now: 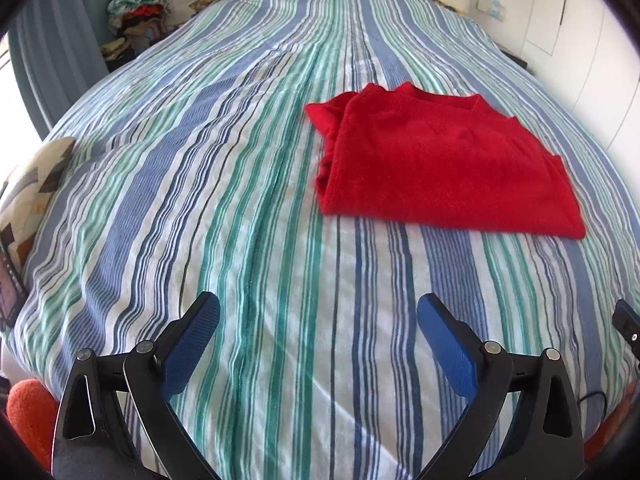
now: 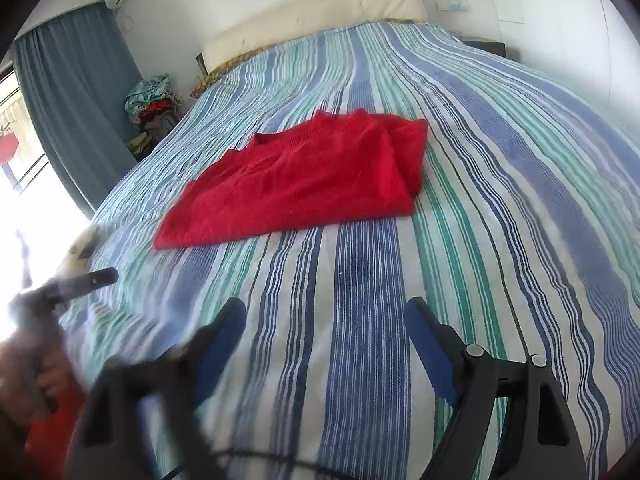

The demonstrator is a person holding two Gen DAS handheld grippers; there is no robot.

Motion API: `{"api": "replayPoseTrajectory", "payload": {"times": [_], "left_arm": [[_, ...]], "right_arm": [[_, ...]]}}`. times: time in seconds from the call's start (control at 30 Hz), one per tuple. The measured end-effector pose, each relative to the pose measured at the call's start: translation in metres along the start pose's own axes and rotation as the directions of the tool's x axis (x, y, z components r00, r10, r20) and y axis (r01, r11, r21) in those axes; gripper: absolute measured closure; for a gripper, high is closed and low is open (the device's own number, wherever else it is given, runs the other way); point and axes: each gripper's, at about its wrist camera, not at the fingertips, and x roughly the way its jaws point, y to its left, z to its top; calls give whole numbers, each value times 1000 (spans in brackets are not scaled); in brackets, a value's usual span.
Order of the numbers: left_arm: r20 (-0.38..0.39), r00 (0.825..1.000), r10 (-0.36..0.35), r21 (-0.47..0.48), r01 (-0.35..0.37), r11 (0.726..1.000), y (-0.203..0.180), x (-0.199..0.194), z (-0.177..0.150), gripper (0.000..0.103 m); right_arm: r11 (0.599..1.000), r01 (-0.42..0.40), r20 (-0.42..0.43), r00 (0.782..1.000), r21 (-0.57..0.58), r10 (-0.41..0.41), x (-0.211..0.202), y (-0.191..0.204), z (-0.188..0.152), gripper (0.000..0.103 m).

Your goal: Fold small clothes

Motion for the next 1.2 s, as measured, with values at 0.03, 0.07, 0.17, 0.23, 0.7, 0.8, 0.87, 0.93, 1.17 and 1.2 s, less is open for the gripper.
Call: {"api": "replayPoseTrajectory", "payload": {"times": [0.03, 0.07, 0.17, 0.23, 0.7, 0.8, 0.87, 0.93, 1.17, 1.2], "left_arm": [[-6, 1000, 8, -6, -8, 1000, 4, 5, -2, 4], [-9, 1000, 11, -15, -11, 1000, 8, 10, -4, 4], [0, 1000, 24, -31, -24, 999, 20, 22, -12, 4], [0, 999, 42, -19, -42, 999, 25, 33, -21, 4], [60, 998, 36, 34, -38, 999, 32, 63, -50, 0], [60, 997, 38, 34, -40, 999, 32, 63, -50, 0], [59, 997, 40, 34, -42, 999, 31, 63, -51, 0], [58, 997, 41, 34, -43, 999, 31, 63, -51, 0], [64, 997, 43, 34, -46, 998, 31, 63, -52, 0], [66, 997, 44, 33, -46, 998, 31, 63, -52, 0]], "right_arm": [[1000, -1, -7, 1000, 5, 1, 2, -1, -1, 22], [1000, -1, -16, 1000, 10, 1, 4, -2, -2, 22], [1000, 16, -36, 999, 11, -16, 8, -4, -6, 22], [999, 40, -45, 998, -1, -40, 12, -4, -7, 22], [993, 115, -159, 980, -34, -119, 57, -14, -27, 13], [992, 117, -155, 980, -39, -122, 58, -15, -29, 13], [993, 114, -153, 981, -34, -118, 57, -16, -30, 12], [992, 118, -151, 981, -40, -123, 58, -15, -31, 11], [988, 134, -151, 978, -81, -145, 61, -7, -32, 7], [988, 133, -150, 978, -80, -144, 61, -8, -32, 7]]}}
